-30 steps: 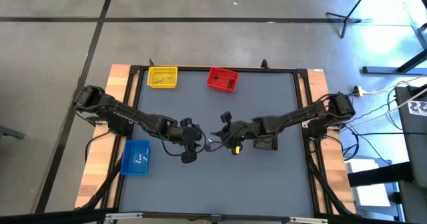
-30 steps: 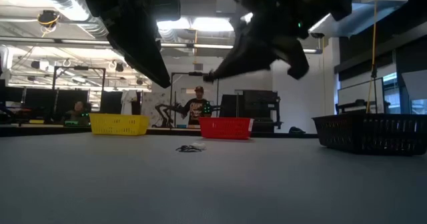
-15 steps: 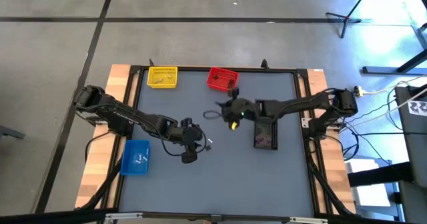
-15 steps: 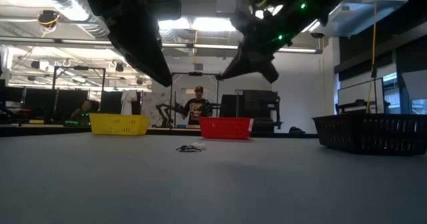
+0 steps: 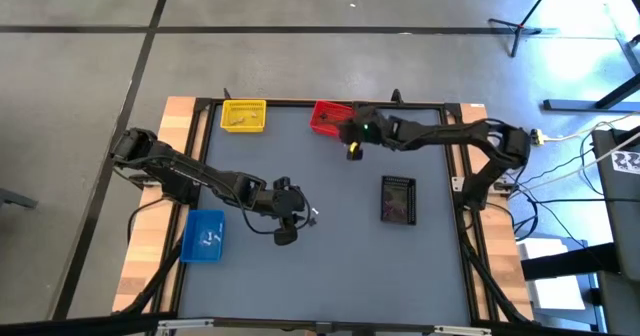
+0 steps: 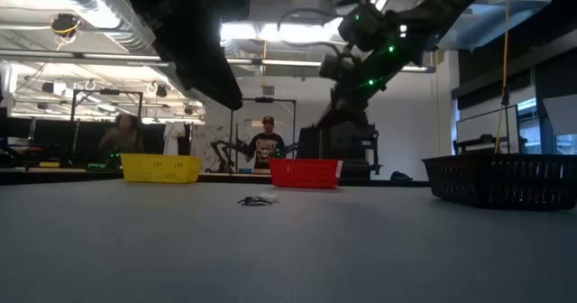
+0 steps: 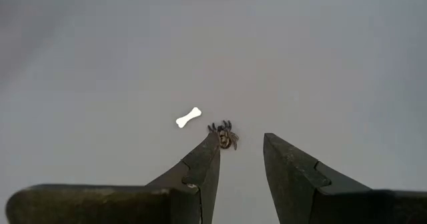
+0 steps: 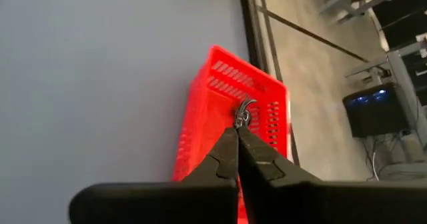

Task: Sort Halloween decoration
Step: Put the black spider toy into the red bin

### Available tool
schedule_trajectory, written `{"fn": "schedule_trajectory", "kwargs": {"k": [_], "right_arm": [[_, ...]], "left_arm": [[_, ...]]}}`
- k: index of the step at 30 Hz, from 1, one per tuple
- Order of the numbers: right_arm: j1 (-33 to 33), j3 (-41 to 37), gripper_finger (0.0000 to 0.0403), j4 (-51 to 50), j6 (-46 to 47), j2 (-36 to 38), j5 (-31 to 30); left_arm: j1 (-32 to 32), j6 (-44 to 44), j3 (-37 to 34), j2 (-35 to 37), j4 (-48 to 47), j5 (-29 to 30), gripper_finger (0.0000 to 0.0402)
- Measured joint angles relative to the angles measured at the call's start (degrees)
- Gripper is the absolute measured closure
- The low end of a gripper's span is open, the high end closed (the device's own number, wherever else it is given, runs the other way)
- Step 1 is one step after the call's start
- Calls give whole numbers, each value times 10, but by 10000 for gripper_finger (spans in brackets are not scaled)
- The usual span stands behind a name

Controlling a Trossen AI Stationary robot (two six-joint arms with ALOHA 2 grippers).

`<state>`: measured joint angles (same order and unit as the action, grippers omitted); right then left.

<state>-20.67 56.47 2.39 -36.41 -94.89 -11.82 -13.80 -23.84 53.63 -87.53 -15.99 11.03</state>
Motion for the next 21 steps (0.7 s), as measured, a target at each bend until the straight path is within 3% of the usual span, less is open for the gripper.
{"fn": "schedule_trajectory", "kwargs": {"k": [8, 21], "right_arm": [[-43, 0, 403, 4, 6, -12, 29], [-41, 0, 403, 5, 8, -12, 29]], "left_arm": [[0, 4, 0, 0, 3, 0, 294], [0, 4, 0, 0, 2, 0, 294]]}}
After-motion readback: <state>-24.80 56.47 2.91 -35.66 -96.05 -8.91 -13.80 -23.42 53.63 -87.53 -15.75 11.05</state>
